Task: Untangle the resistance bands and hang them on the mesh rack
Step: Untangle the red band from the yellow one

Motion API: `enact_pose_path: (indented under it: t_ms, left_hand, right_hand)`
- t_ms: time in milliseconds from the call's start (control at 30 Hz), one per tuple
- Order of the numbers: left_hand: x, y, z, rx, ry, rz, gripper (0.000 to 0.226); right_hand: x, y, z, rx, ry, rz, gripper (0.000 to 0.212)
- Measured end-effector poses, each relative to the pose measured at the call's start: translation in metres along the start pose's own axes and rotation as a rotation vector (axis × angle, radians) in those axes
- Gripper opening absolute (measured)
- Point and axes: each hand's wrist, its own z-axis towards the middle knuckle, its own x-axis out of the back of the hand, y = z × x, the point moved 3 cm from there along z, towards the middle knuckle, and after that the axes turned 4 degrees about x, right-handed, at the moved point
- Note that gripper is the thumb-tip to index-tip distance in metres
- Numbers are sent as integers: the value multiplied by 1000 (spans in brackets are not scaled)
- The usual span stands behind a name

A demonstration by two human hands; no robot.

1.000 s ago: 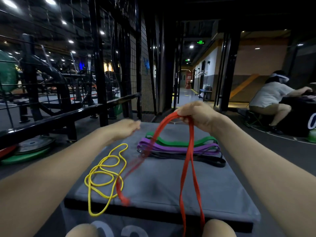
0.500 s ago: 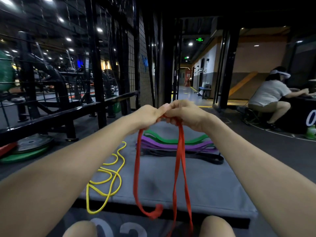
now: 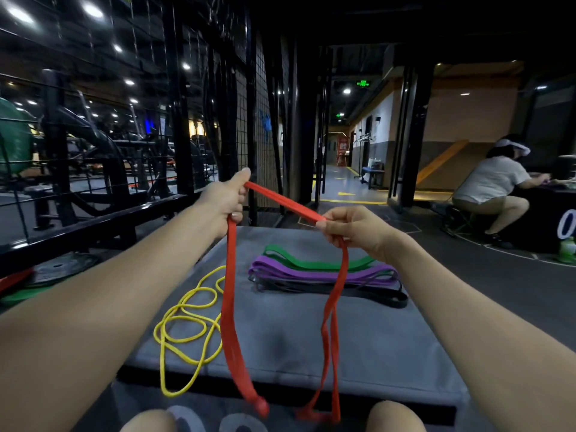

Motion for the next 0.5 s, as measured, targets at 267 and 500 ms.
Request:
enact_pose_path:
  t_ms: [267, 500]
  left_hand:
    - [13, -1, 1, 79, 33, -60, 44]
    - [25, -3, 6, 75, 58, -64, 45]
  right_hand:
    - [4, -38, 12, 161, 155, -262, 12]
    - [-2, -42, 18, 196, 103, -486, 26]
